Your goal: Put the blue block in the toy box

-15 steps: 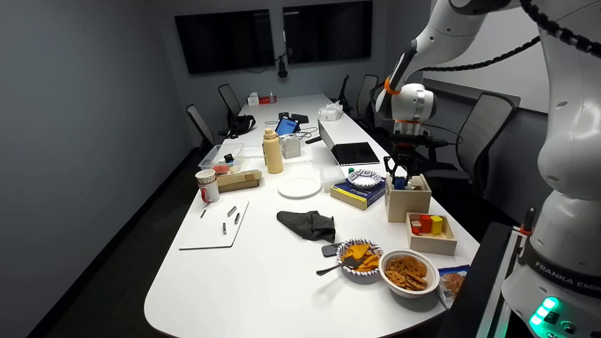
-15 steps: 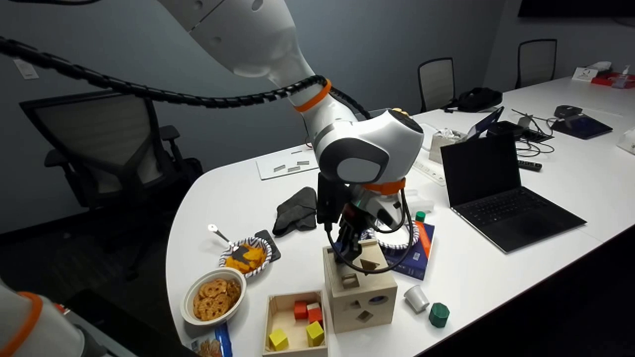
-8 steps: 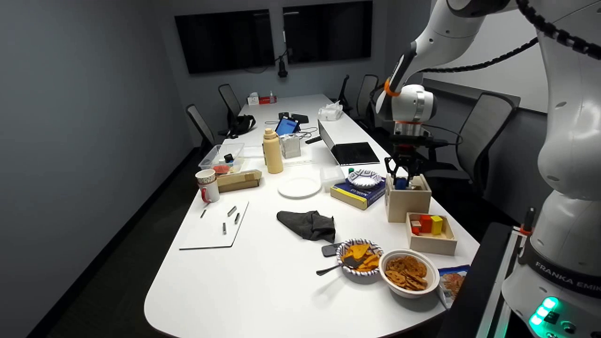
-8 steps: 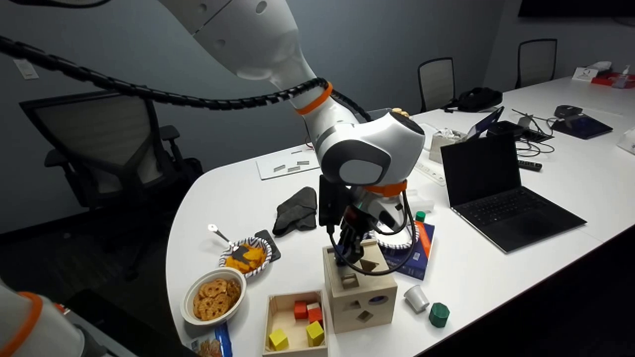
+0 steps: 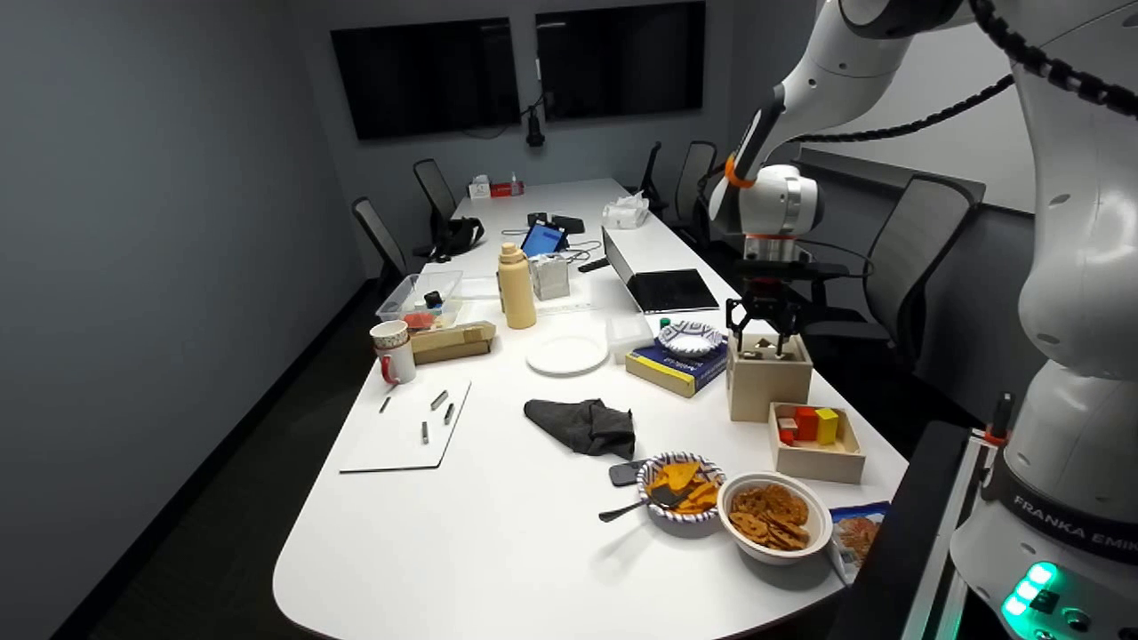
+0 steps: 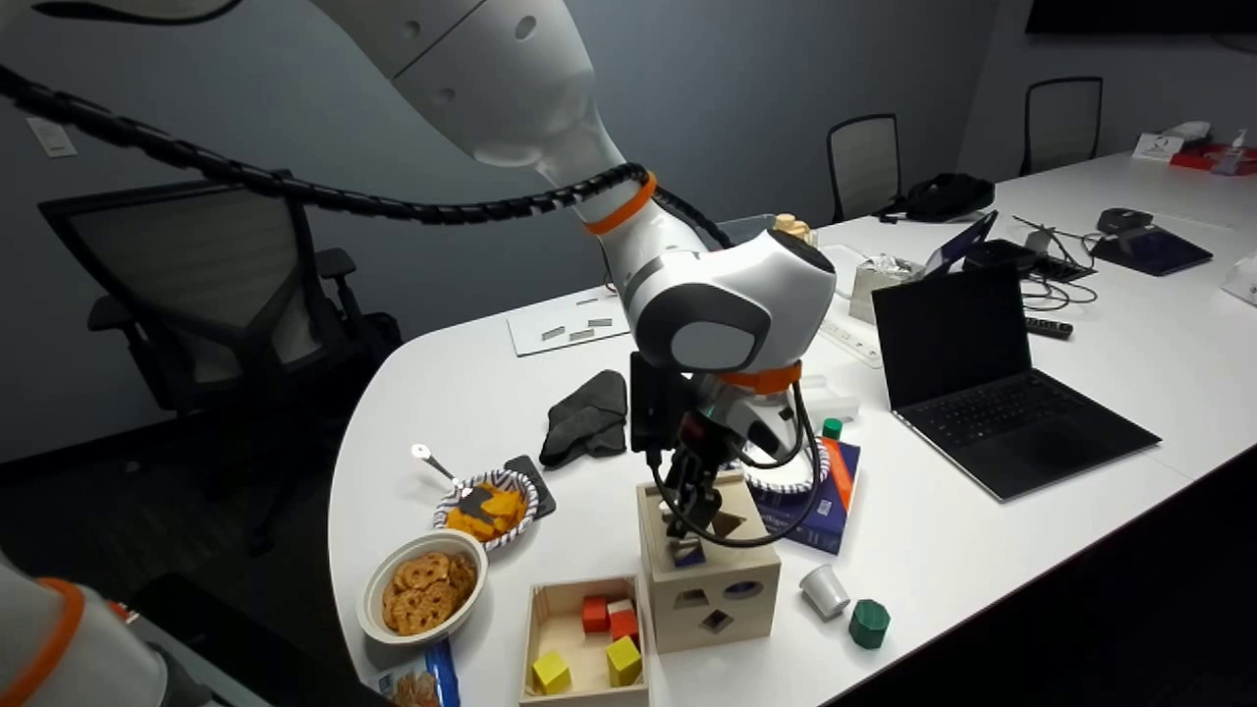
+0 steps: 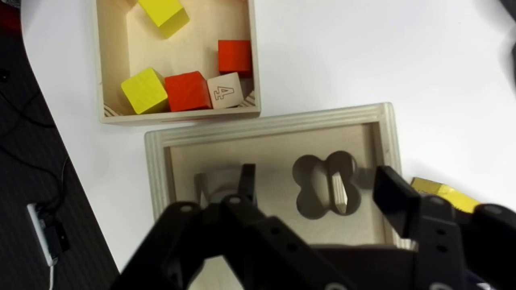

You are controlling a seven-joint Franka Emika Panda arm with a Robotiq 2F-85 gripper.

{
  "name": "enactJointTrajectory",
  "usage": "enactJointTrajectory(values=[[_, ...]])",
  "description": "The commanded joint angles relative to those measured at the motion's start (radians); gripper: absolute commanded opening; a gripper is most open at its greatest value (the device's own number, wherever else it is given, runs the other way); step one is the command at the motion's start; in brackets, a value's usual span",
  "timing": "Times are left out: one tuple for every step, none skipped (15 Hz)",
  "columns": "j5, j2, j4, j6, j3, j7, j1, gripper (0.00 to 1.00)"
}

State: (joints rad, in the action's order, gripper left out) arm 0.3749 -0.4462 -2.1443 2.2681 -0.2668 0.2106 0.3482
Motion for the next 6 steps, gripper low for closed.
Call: enactJointTrajectory(values=[[-0.016,0.031,-0.004,0.004,-0.003,0.004,-0.009,1.0],[-0.017,0.041,-0.008,0.002,-0.004,0.003,-0.01,1.0],[-0.017,0.058,-0.017,-0.001,-0.005,0.006,-0.013,1.0],[-0.019,0.07,-0.021,-0.001,-0.006,0.007,-0.015,1.0],[-0.026,0.084,-0.027,0.0,-0.009,0.012,-0.02,1.0],[-0.032,0.1,-0.036,0.004,-0.011,0.015,-0.025,1.0]])
